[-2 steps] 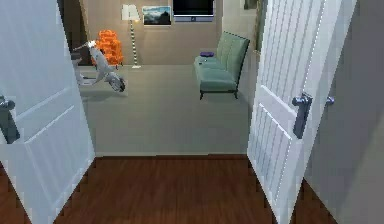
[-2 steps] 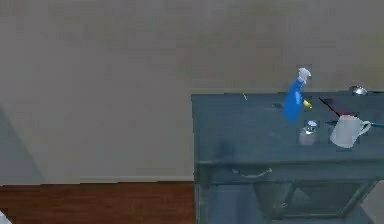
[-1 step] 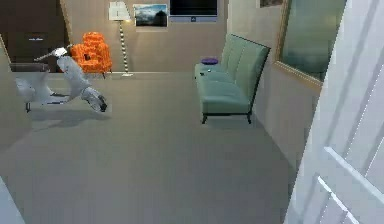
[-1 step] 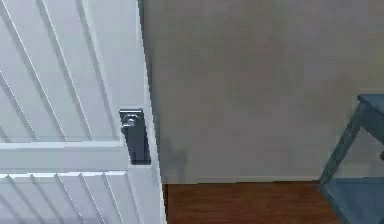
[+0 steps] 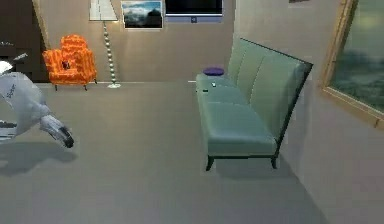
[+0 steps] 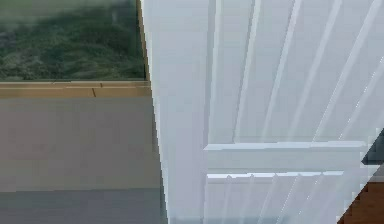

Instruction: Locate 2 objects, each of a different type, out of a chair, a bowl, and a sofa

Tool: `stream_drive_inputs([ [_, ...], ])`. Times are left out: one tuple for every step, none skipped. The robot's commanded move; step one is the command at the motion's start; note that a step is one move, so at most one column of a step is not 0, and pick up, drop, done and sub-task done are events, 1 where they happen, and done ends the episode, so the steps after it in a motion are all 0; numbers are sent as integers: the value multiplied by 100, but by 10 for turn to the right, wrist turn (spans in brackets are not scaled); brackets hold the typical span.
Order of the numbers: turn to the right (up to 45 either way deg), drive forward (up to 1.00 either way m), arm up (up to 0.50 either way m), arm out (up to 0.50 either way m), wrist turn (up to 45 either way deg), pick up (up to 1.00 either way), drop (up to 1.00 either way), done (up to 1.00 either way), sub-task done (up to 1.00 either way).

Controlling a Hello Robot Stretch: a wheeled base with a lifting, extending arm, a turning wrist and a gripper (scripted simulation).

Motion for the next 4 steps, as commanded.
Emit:
stream_drive_inputs([
  [-30,0,0,0,0,0,0,0,0],
  [0,100,0,0,0,0,0,0,0],
  [180,0,0,0,0,0,0,0,0],
  [0,0,0,0,0,0,0,0,100],
])
